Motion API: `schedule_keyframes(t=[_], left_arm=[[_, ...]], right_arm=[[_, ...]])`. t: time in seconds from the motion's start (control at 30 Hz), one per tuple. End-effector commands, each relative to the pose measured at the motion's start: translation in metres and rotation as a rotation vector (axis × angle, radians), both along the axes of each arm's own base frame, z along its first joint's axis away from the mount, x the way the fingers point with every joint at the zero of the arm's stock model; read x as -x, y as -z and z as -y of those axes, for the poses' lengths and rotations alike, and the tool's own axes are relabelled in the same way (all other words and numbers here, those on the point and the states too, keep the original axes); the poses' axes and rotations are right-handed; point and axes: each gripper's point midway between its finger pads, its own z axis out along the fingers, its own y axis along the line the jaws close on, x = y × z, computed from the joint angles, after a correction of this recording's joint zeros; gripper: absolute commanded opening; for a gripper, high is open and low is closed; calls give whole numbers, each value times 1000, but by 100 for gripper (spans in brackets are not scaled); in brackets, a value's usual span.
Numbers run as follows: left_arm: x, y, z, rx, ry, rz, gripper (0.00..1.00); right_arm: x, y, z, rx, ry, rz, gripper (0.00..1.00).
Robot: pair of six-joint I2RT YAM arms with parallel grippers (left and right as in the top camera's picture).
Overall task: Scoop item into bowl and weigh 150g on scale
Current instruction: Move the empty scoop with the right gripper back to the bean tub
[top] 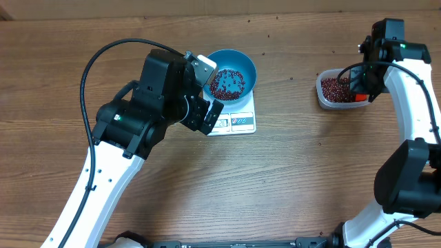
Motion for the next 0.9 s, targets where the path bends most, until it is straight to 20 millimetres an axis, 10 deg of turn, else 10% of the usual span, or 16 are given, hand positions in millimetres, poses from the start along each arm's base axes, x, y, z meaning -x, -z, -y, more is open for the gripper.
schedule_keyframes(t=[0.0, 0.53, 0.87], left_arm=[[-2, -1, 0, 11, -7, -6, 99], [-2, -1, 0, 11, -7, -6, 100], [-2, 0, 0, 11, -7, -6, 100]], right_arm=[[5, 6, -12, -79, -10, -5, 4], [0, 10, -63, -403, -77, 37, 4], [-1, -2, -48, -581, -19, 103, 4]])
